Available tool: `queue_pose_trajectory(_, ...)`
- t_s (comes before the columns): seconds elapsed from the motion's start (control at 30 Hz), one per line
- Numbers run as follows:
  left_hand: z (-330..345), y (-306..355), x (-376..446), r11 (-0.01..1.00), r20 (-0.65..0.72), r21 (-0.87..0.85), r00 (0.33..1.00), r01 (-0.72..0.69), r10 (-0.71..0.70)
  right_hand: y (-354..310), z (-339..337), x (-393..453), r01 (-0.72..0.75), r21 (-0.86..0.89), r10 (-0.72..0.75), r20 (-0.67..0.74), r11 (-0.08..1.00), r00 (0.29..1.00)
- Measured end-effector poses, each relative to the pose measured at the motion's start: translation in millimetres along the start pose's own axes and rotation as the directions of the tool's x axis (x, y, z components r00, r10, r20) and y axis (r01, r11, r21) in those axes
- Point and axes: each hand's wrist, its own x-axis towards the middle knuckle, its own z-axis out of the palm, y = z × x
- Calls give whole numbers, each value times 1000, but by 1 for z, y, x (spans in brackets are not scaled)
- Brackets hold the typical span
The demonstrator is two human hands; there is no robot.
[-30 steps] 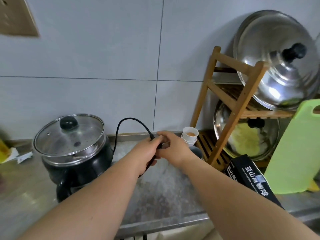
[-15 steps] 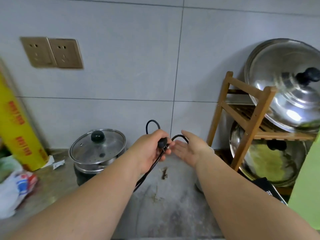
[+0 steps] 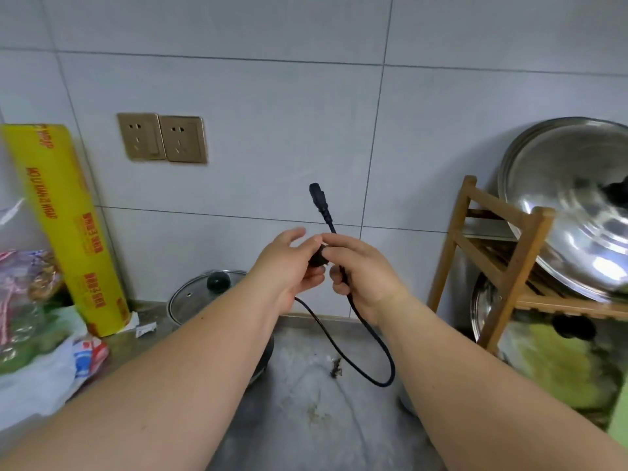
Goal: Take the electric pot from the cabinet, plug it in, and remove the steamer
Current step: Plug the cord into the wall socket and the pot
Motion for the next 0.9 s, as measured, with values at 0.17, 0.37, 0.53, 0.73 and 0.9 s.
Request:
queue_pose_trajectory(0.17,0,20,-2,958,169,266,984,-106,62,-24,-4,2,89,-177,-112,-121,980,986)
queue_pose_trajectory(0.37,-16,44,6,579,296,684,894,-444,337,-50,2,13,123,-8,-123,-124,992,985)
queue_pose_trajectory(0.53,-30,55,10,652,277,629,906,-423,321,-64,32,24,125,3,-123,-155,992,980)
queue_pose_trajectory(0.73,-88,87,16,642,79,662,888,-387,453,-71,68,47,0,-132,-24,-182,991,983)
queue_pose_trajectory(0.9,-163,124,20,552,-71,785,845,-281,531,-67,114,68,-18,-136,17,-12,990,1000)
